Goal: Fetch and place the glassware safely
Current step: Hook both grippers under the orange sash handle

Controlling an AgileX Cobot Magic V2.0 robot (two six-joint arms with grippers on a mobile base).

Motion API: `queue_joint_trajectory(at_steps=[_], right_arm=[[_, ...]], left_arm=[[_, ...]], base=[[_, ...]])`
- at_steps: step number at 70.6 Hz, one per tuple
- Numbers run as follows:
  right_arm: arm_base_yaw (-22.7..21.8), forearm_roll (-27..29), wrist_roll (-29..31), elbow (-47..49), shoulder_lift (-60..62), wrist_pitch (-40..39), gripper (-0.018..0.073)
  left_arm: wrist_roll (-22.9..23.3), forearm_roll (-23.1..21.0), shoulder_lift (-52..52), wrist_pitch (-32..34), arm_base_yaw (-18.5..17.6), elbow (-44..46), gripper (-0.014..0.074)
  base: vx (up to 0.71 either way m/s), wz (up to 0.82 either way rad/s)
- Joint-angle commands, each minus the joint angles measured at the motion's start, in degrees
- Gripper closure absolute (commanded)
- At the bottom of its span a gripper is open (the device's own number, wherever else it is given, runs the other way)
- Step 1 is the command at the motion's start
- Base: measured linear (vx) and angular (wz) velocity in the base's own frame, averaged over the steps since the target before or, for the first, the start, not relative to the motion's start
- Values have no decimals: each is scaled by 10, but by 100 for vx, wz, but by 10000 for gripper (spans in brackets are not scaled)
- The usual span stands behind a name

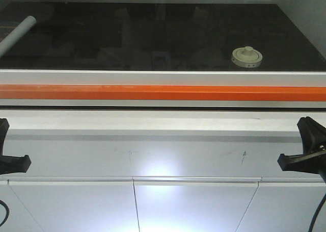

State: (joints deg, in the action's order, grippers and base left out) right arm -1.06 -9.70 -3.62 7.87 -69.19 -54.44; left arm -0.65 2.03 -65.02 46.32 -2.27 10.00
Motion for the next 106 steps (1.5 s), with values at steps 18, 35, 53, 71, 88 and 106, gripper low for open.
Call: queue_joint_trajectory(at_steps=[18,35,53,71,88,106], right_arm=[[2,-1,29,66,-106,-84,563],[2,0,29,110,-161,-81,563],[2,0,29,139,-208,-80,563],[2,5,30,172,-250,-83,563],[2,6,31,212,-283,-82,563],[2,8,31,231,-286,-102,563]], left_arm=[[7,-1,-42,92,-4,16,603],[3,-1,-44,95,-4,16,603],[3,-1,-44,95,-4,16,603],[3,-1,-44,95,-4,16,603],[3,-1,-44,95,-4,16,603],[3,-1,-44,95,-4,16,603]], base=[[0,0],[0,0],[0,0],[0,0],[0,0],[0,0]])
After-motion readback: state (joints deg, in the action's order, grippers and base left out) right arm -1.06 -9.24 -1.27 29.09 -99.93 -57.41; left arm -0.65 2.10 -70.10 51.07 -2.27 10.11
